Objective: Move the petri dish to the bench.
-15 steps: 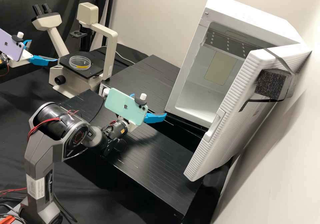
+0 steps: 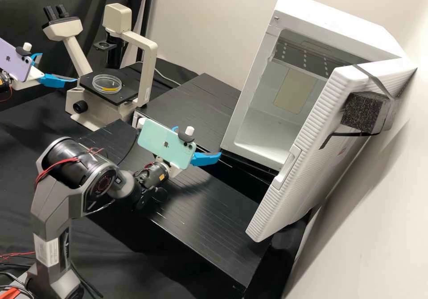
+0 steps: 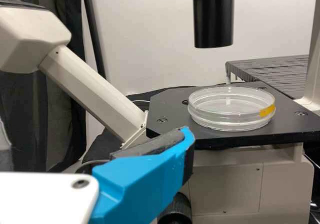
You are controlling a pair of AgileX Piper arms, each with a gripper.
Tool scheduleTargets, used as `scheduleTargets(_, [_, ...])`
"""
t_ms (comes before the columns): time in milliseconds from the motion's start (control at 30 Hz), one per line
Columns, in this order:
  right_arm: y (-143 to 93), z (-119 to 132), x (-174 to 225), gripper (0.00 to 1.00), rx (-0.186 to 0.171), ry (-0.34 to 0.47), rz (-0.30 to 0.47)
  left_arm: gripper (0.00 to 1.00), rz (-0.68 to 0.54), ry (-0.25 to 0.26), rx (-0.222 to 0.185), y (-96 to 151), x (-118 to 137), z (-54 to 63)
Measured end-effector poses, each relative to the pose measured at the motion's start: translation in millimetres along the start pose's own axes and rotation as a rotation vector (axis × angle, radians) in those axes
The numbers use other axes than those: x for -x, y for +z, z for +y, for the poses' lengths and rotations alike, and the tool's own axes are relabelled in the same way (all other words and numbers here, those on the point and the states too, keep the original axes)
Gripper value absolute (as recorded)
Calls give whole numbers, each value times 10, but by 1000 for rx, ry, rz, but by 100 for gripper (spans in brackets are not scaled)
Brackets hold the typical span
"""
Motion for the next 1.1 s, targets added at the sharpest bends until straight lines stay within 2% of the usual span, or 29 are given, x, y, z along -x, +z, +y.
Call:
scheduleTargets(200, [-406,-210,220,100,-30,-64,153,100,0,0,0,0,0,0])
scheduleTargets(400, [-884,-535,410,100,15,-182,337,100,0,0,0,0,0,0])
scheduleTargets(500, [-1081,-613,427,100,15,-200,399,100,0,0,0,0,0,0])
scheduleTargets(867, [-1573,-859,176,100,-71,-190,463,100,0,0,0,0,0,0])
scheduleTargets(933, [-1662,-933,98,100,-75,-198,470,100,0,0,0,0,0,0])
scheduleTargets(1100, [-1833,-1164,-96,100,-42,-242,466,100,0,0,0,0,0,0])
